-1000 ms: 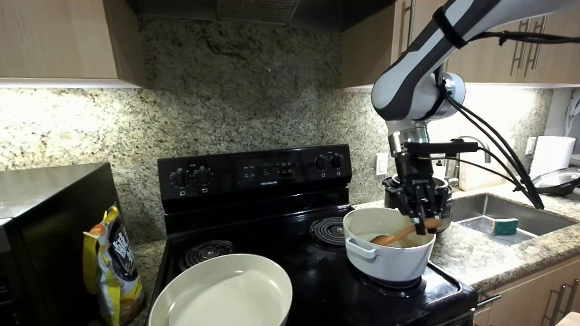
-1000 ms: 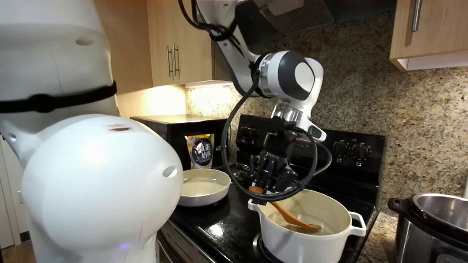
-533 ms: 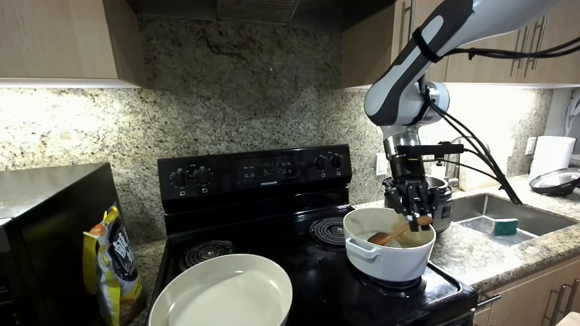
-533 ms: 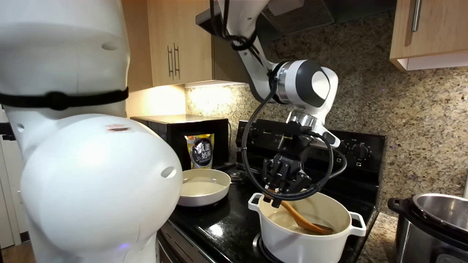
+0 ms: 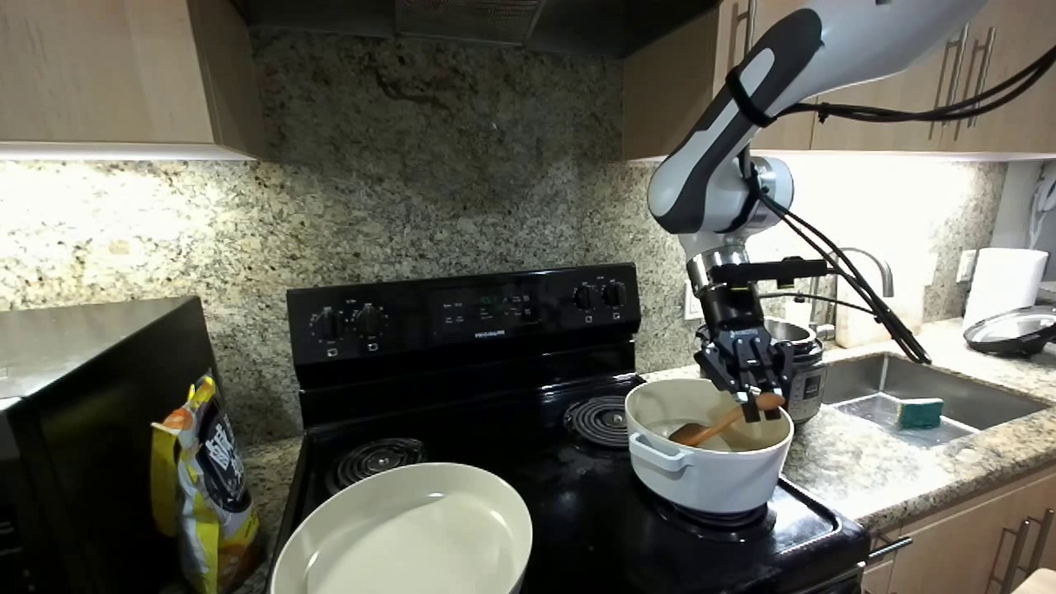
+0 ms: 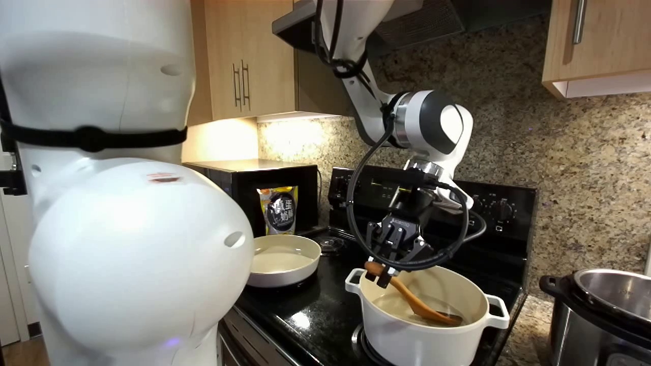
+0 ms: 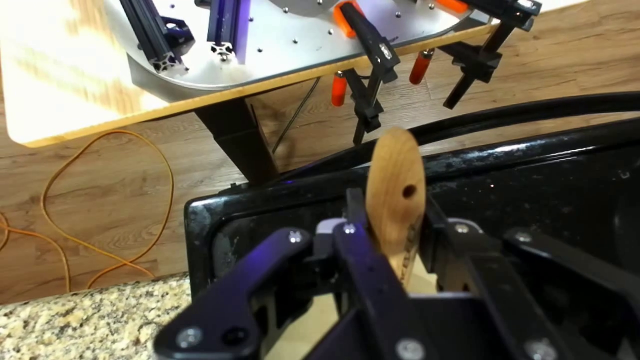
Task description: Pick up the cooking stick and stir in the pot
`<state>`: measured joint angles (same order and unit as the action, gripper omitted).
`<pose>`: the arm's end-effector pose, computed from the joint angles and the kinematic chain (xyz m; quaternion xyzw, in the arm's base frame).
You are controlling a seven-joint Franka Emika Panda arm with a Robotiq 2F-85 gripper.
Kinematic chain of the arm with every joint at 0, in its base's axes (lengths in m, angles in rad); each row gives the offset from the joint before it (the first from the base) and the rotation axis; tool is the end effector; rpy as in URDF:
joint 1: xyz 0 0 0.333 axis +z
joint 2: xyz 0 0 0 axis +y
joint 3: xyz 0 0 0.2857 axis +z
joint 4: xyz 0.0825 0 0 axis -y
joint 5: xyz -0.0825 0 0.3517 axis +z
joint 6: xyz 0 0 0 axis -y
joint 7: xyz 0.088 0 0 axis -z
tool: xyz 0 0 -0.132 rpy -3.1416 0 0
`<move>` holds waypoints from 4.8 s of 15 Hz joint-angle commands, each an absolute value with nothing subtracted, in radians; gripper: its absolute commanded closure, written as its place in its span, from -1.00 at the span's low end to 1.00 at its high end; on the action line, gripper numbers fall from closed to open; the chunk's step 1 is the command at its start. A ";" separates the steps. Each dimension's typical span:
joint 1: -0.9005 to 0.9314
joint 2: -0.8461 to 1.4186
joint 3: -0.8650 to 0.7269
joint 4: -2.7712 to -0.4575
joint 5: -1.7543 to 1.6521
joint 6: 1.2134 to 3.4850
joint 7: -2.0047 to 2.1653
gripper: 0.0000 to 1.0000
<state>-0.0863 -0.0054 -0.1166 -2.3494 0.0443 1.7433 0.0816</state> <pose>0.3814 -0.0732 0.2740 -0.9439 0.1453 0.2940 0.0379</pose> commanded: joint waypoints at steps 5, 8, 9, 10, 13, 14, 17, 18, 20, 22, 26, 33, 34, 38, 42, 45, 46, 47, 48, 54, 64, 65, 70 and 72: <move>-0.067 -0.064 -0.079 -2.411 0.024 1.750 0.083 0.80; -0.065 -0.130 -0.071 -2.484 0.017 1.793 0.114 0.81; -0.066 -0.157 -0.072 -2.511 0.019 1.810 0.116 0.81; -0.068 -0.184 -0.073 -2.538 0.019 1.824 0.111 0.81; -0.074 -0.249 -0.073 -2.598 0.019 1.850 0.111 0.81; -0.075 -0.260 -0.073 -2.606 0.019 1.848 0.107 0.81; -0.079 -0.272 -0.078 -2.600 0.024 1.827 0.090 0.81; -0.083 -0.264 -0.085 -2.588 0.031 1.821 0.077 0.81; -0.084 -0.245 -0.093 -2.569 0.035 1.818 0.052 0.81; -0.088 -0.231 -0.098 -2.558 0.040 1.826 0.050 0.81; -0.088 -0.168 -0.112 -2.500 0.051 1.803 0.035 0.81; -0.083 -0.035 -0.113 -2.394 0.058 1.784 -0.006 0.81; -0.082 -0.020 -0.112 -2.384 0.057 1.777 -0.019 0.81; -0.078 0.025 -0.104 -2.363 0.051 1.767 -0.084 0.81; -0.074 0.061 -0.092 -2.355 0.048 1.761 -0.140 0.74; -0.070 0.088 -0.080 -2.349 0.044 1.754 -0.157 0.80; -0.071 0.094 -0.077 -2.348 0.044 1.752 -0.161 0.80; -0.072 0.095 -0.075 -2.349 0.045 1.751 -0.163 0.73; -0.072 0.097 -0.074 -2.350 0.045 1.752 -0.162 0.34; -0.077 0.093 -0.068 -2.359 0.049 1.760 -0.198 -0.67; -0.080 -0.114 -0.078 -2.617 0.081 2.066 -0.153 -1.00; -0.081 -0.143 -0.082 -2.655 0.098 2.119 -0.156 -1.00; -0.081 -0.290 -0.089 -2.800 0.095 2.267 -0.084 -1.00; -0.083 -0.332 -0.085 -2.827 0.084 2.275 -0.054 -1.00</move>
